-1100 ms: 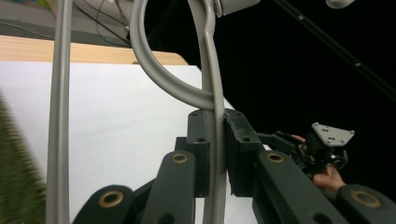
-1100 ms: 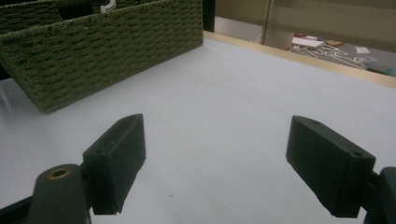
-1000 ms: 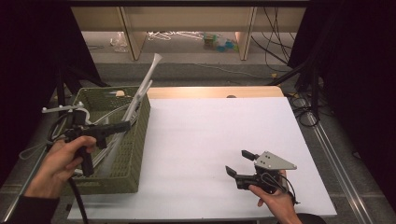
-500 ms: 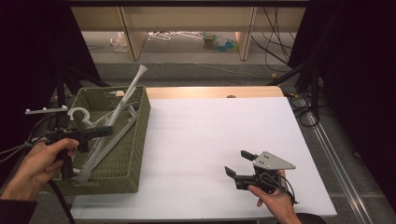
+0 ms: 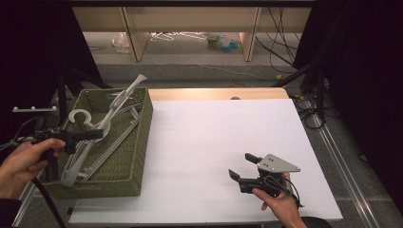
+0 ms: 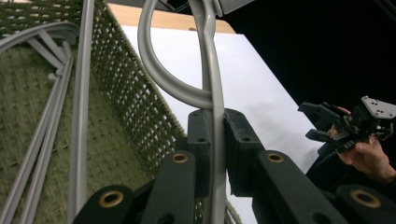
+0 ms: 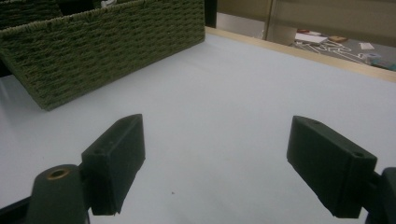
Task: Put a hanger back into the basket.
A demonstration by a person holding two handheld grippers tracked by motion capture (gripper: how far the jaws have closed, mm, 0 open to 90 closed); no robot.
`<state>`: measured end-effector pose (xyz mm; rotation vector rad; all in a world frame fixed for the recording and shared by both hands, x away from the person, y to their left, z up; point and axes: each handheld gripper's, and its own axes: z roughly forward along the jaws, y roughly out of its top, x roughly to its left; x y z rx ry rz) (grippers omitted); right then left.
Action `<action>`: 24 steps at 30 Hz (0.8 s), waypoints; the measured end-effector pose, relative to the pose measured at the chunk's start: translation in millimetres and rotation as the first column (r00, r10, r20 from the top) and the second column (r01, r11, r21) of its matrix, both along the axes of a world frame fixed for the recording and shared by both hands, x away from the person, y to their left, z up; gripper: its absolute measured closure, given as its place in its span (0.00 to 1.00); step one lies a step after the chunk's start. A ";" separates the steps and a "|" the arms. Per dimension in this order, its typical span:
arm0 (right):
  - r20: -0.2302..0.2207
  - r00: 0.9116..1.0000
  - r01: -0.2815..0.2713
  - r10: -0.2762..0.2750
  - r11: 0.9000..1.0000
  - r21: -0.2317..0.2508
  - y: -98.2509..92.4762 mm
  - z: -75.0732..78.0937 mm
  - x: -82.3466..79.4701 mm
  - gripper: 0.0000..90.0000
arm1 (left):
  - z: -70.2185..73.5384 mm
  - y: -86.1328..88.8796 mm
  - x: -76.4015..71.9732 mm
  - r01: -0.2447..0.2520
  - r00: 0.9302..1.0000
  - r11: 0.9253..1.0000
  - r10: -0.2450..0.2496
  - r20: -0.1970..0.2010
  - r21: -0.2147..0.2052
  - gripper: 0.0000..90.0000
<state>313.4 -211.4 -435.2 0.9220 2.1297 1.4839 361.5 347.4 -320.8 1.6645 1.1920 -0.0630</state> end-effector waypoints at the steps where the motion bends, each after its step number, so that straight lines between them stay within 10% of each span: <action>1: 0.011 1.000 0.001 -0.001 1.000 -0.008 -0.4 0.1 0.5 0.23 | -0.5 2.1 0.0 -0.003 1.000 1.000 0.004 -0.004 0.006 0.90; 24: 0.008 1.000 -0.003 0.003 1.000 -0.031 0.4 1.0 1.1 0.23 | -12.5 3.8 20.1 -0.011 0.996 0.983 0.027 -0.088 0.181 0.90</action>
